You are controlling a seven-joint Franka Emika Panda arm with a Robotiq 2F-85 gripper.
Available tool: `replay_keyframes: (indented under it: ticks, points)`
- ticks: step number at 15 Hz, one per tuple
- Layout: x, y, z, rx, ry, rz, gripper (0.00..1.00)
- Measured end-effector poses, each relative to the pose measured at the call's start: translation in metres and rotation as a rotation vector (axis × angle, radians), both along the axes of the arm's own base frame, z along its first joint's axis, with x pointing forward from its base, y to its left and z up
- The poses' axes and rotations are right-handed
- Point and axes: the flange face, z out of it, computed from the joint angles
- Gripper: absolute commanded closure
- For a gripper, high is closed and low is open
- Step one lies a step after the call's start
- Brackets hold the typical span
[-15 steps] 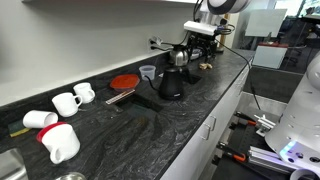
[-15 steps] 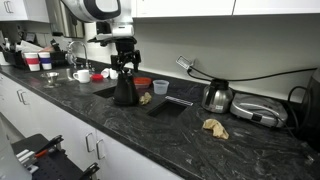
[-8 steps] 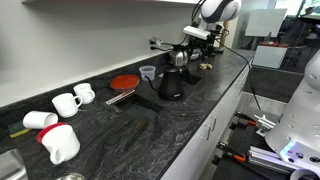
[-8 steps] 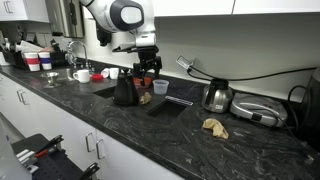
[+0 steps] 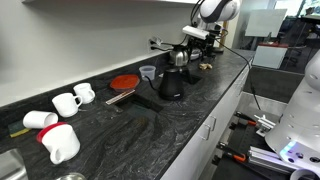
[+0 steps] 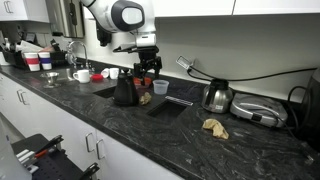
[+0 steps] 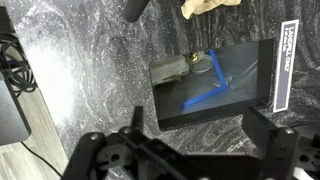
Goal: Put the three brown papers on the left side of the counter in the left trash chute
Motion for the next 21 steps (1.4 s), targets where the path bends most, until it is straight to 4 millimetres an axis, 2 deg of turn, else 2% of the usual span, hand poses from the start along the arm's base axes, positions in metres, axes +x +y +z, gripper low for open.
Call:
replay_keyframes:
  ticks: [4, 10, 13, 16, 21]
  points:
    - [0.005, -0.002, -0.006, 0.052, -0.004, -0.033, 0.0]
    - [0.037, -0.016, -0.017, 0.176, -0.051, -0.062, 0.0]
    - [0.054, -0.019, -0.028, 0.227, -0.069, -0.051, 0.0]
    - [0.068, -0.013, -0.041, 0.276, -0.084, -0.018, 0.0]
    - [0.081, -0.012, -0.071, 0.316, -0.069, 0.022, 0.0]
